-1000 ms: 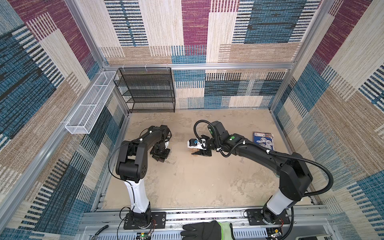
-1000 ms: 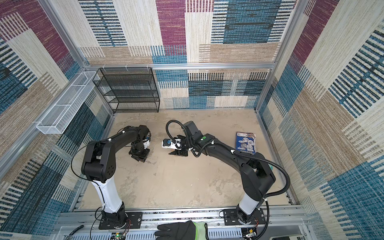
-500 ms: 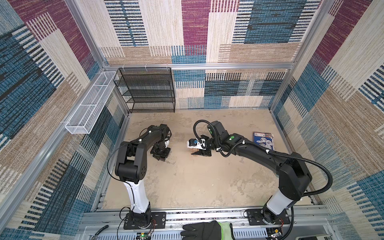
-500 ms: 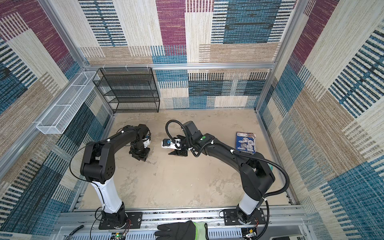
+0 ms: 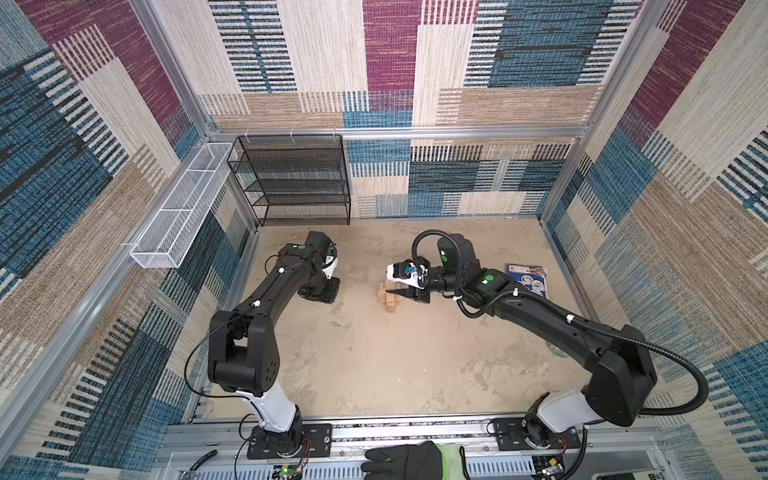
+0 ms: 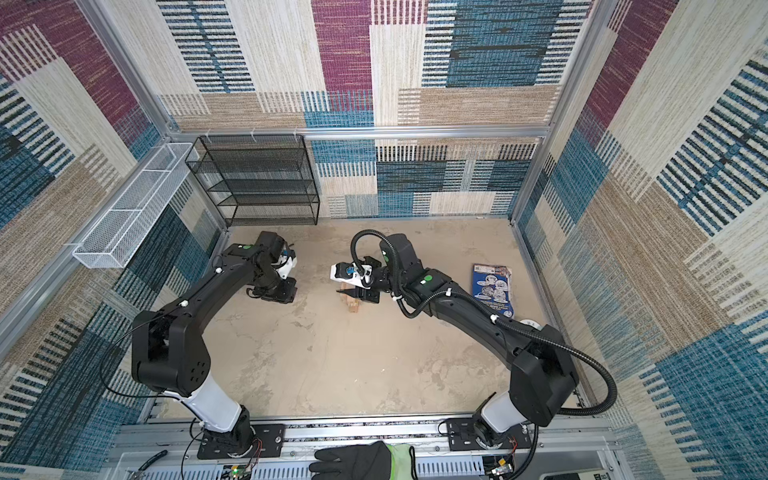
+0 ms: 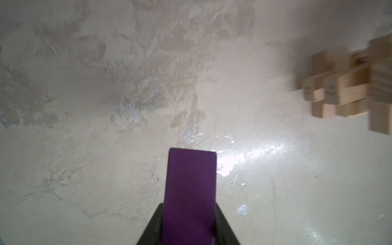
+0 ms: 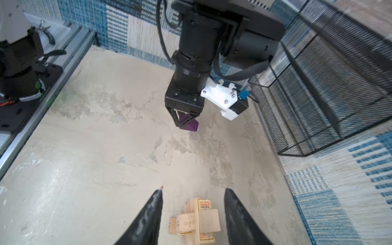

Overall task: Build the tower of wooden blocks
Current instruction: 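Raise the purple prism high with the left gripper while the right gripper rises toward it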

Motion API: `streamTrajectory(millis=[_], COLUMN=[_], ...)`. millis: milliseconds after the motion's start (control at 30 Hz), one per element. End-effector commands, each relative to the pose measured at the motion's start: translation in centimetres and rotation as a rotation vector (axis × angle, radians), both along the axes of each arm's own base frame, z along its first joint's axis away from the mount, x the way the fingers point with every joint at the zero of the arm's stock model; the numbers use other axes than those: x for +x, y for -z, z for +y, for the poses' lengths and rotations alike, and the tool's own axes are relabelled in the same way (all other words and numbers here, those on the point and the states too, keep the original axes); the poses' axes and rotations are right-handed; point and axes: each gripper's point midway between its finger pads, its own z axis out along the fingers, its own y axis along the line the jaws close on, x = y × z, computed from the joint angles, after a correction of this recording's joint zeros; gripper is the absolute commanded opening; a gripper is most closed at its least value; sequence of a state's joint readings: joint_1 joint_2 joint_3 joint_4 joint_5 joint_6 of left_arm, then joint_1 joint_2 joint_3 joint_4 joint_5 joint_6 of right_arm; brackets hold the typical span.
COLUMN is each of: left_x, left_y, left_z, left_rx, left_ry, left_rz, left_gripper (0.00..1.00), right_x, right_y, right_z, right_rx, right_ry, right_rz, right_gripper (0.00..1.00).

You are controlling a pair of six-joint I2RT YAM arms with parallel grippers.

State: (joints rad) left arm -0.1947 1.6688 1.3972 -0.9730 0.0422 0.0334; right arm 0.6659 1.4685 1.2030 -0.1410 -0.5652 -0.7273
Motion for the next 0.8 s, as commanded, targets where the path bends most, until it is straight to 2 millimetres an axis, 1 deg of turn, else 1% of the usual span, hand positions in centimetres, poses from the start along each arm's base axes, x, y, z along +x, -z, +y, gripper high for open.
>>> streamTrajectory(millis=[0,100,233,300,367,433,500,567,600,700,767], left_x=[1.7,2.8,3.9,4.3,4.3,4.0,3.5,2.8,2.1,0.4,-0.9], left_y=[-3.1,-6.2,-10.9,-13.8,-16.8,-19.8,-22.9,-25.8,-27.1,-30.6,-32.0], left_z=[-1.5,-2.5,-4.4,-5.7,-6.9,-7.9,-8.7,-9.3,-9.8,-10.3,-10.6], left_rx=[-0.089,-0.155,-0.282,-0.370,-0.455,-0.541,-0.632,-0.710,-0.767,-0.891,-0.962], left_ry=[0.007,0.027,0.071,0.112,0.153,0.194,0.227,0.256,0.286,0.334,0.372], left_rz=[-0.116,-0.223,-0.382,-0.484,-0.583,-0.688,-0.794,-0.891,-0.930,-1.047,-1.095], left_gripper=[0.00,0.00,0.00,0.00,0.00,0.00,0.00,0.00,0.00,0.00,0.00], right_x=[1.0,1.5,1.9,2.2,2.8,2.9,2.2,1.0,0.2,-1.8,-2.8], right_y=[-4.6,-7.3,-9.8,-10.9,-12.3,-13.5,-14.7,-15.7,-16.2,-18.0,-18.9], right_z=[-0.7,-2.0,-3.1,-3.4,-3.9,-4.1,-3.8,-3.4,-3.3,-3.3,-3.3], right_rx=[0.160,0.265,0.382,0.438,0.504,0.564,0.605,0.635,0.653,0.720,0.749], right_ry=[0.069,0.134,0.198,0.230,0.274,0.278,0.225,0.140,0.094,-0.020,-0.087], right_rz=[-0.046,-0.056,-0.035,-0.006,0.035,0.085,0.113,0.119,0.120,0.116,0.124], right_gripper=[0.49,0.49,0.46,0.44,0.41,0.40,0.42,0.48,0.52,0.55,0.61])
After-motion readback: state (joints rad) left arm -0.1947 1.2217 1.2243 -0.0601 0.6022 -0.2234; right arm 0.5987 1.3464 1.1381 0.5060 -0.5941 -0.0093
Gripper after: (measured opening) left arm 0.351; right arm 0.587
